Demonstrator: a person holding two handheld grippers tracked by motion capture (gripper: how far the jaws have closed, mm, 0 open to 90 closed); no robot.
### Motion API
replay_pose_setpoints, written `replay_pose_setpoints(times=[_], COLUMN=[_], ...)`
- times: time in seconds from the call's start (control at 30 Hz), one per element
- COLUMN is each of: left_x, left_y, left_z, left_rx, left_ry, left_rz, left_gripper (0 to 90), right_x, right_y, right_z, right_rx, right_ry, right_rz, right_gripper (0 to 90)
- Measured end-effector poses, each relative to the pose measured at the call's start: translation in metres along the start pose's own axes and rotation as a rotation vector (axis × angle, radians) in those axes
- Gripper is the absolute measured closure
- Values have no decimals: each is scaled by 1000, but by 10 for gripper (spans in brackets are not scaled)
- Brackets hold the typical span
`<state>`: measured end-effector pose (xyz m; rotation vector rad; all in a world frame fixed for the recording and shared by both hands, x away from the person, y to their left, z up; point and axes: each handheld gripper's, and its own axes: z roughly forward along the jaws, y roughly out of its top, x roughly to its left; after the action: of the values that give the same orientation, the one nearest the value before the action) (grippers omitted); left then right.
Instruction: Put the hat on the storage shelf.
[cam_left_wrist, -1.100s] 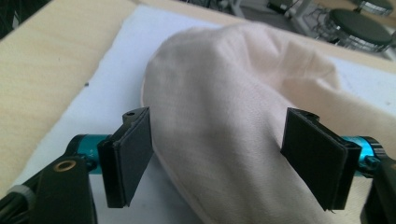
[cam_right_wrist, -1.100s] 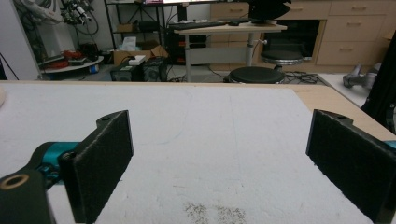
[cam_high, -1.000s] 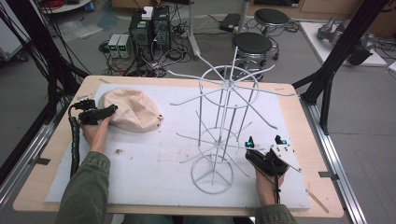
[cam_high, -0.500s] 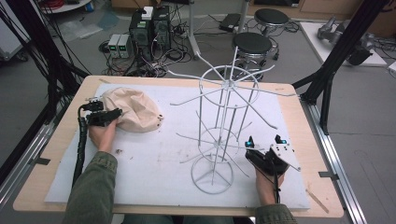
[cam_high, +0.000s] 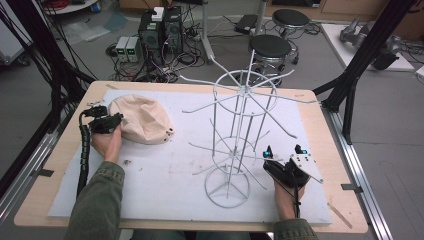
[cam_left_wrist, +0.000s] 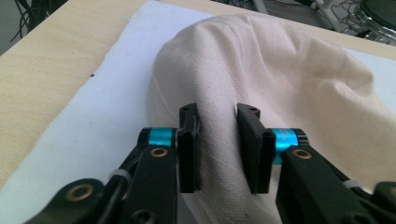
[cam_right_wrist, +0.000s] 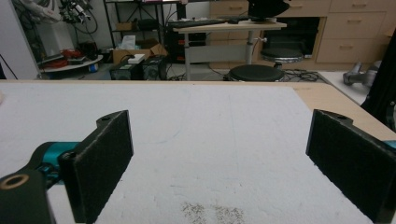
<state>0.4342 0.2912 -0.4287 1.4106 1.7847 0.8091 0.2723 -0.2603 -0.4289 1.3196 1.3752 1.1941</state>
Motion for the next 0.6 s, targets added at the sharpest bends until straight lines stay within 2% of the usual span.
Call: replay_pose_setpoints(times=[0.17,0.23,0.3,0.33,0.5,0.6], left_x=[0,0,3,4,2,4], left_y=[0,-1,-3,-3,-4,-3], left_z=[1,3,8,10,11,11], left_rx=[2,20,51,60,52,55], left_ry=[0,-3,-3,-2,17,14], left_rz=[21,-1,-29,-41,-33,-56], left_gripper=[711,695,574,556,553,563], right_x=[1,0,0,0,-1,-1], right_y=[0,0,0,0,0,0], right_z=[-1,-1,-1,-1,-1,-1], right_rx=[-2,-3,-3,-3,-3,-5], right_ry=[0,1,2,1,3,-1], right_rz=[6,9,10,9,6,11], right_gripper=[62,61,61,61,61,61])
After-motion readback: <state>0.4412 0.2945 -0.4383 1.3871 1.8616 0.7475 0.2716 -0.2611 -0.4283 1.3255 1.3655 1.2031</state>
